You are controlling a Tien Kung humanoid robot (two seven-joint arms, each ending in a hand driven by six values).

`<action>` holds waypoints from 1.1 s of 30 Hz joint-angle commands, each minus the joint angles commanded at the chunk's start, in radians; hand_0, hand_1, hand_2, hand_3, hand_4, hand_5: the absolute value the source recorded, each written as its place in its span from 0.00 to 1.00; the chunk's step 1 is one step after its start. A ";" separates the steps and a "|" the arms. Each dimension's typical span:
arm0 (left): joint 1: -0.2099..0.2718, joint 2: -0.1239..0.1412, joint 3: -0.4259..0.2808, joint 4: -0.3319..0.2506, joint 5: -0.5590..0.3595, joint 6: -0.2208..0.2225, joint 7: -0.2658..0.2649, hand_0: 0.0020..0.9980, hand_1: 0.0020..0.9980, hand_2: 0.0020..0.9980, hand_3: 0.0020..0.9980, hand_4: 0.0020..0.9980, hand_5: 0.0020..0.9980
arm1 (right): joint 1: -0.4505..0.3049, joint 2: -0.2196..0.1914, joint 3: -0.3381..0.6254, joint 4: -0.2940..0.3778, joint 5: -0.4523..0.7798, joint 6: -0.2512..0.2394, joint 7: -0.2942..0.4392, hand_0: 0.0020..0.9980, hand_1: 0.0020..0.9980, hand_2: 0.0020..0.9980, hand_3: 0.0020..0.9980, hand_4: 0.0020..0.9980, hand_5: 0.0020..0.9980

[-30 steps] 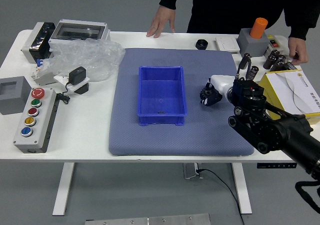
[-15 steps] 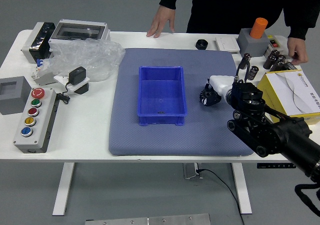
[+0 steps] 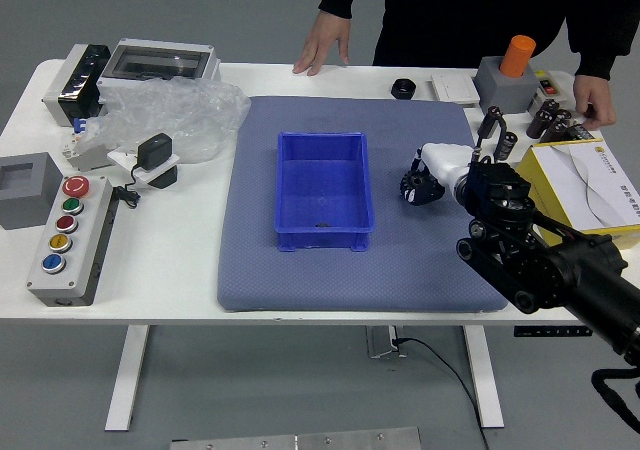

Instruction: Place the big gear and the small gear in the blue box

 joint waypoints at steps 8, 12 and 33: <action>-0.001 0.001 -0.002 0.000 -0.001 0.000 -0.001 0.84 0.81 0.81 0.85 0.72 0.28 | 0.000 -0.022 0.044 0.061 -0.026 0.020 -0.029 0.67 0.53 0.52 0.59 0.69 0.09; 0.000 0.002 -0.002 0.000 -0.003 0.001 -0.001 0.84 0.81 0.81 0.85 0.72 0.28 | 0.003 -0.035 0.070 0.106 -0.042 0.034 -0.045 0.67 0.53 0.52 0.59 0.68 0.09; 0.002 0.004 -0.015 0.000 0.009 0.000 -0.001 0.84 0.81 0.81 0.85 0.72 0.28 | 0.027 0.007 0.042 0.401 -0.077 0.079 -0.096 0.67 0.53 0.53 0.59 0.71 0.07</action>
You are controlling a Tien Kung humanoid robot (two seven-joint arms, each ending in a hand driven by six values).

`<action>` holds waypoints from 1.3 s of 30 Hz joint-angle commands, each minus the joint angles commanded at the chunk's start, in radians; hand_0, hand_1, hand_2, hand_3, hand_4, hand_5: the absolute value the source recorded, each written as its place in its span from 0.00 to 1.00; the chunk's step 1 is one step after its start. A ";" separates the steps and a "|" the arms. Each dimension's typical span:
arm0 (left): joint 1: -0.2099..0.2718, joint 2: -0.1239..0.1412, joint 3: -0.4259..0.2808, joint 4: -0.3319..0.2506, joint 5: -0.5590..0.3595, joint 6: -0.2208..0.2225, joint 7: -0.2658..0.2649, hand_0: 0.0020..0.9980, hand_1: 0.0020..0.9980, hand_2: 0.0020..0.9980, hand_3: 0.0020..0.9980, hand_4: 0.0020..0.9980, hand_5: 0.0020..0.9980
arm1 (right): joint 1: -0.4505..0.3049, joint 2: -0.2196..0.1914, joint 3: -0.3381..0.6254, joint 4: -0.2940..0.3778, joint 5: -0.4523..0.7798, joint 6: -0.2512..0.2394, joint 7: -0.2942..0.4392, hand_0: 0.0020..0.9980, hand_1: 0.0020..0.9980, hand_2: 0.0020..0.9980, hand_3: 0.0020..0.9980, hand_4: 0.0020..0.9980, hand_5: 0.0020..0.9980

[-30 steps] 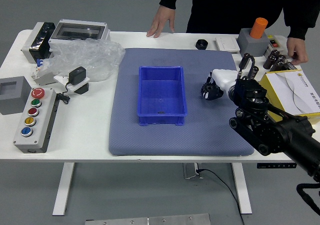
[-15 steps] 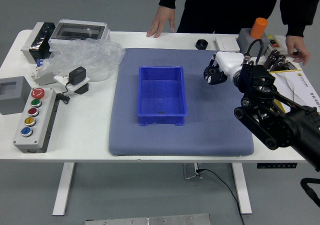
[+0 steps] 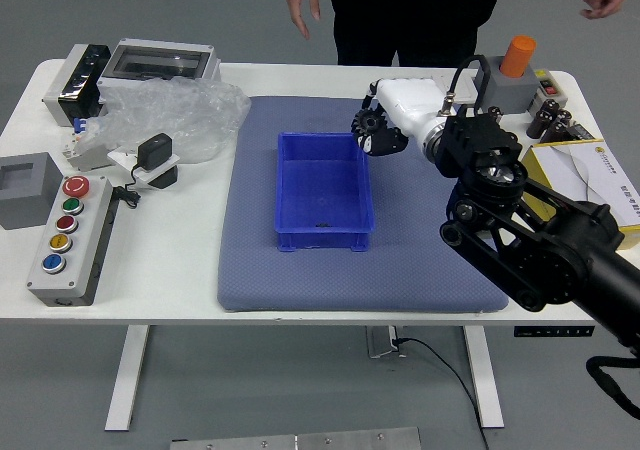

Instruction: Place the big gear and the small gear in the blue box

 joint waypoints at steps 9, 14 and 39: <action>0.004 -0.001 -0.002 0.000 0.007 -0.001 0.002 0.84 0.81 0.81 0.85 0.72 0.28 | -0.018 0.052 -0.021 -0.009 0.027 0.017 0.000 0.63 0.54 0.58 0.65 0.68 0.36; 0.005 -0.001 -0.003 0.000 0.010 -0.002 0.002 0.84 0.81 0.81 0.85 0.72 0.28 | -0.025 0.061 -0.015 -0.025 0.069 0.046 -0.002 0.70 0.66 0.77 0.94 0.89 0.52; 0.009 0.001 0.005 0.000 0.002 -0.001 0.001 0.84 0.81 0.81 0.85 0.72 0.28 | -0.139 -0.074 0.209 0.065 0.261 -0.094 0.118 0.79 0.72 0.83 0.94 0.90 0.59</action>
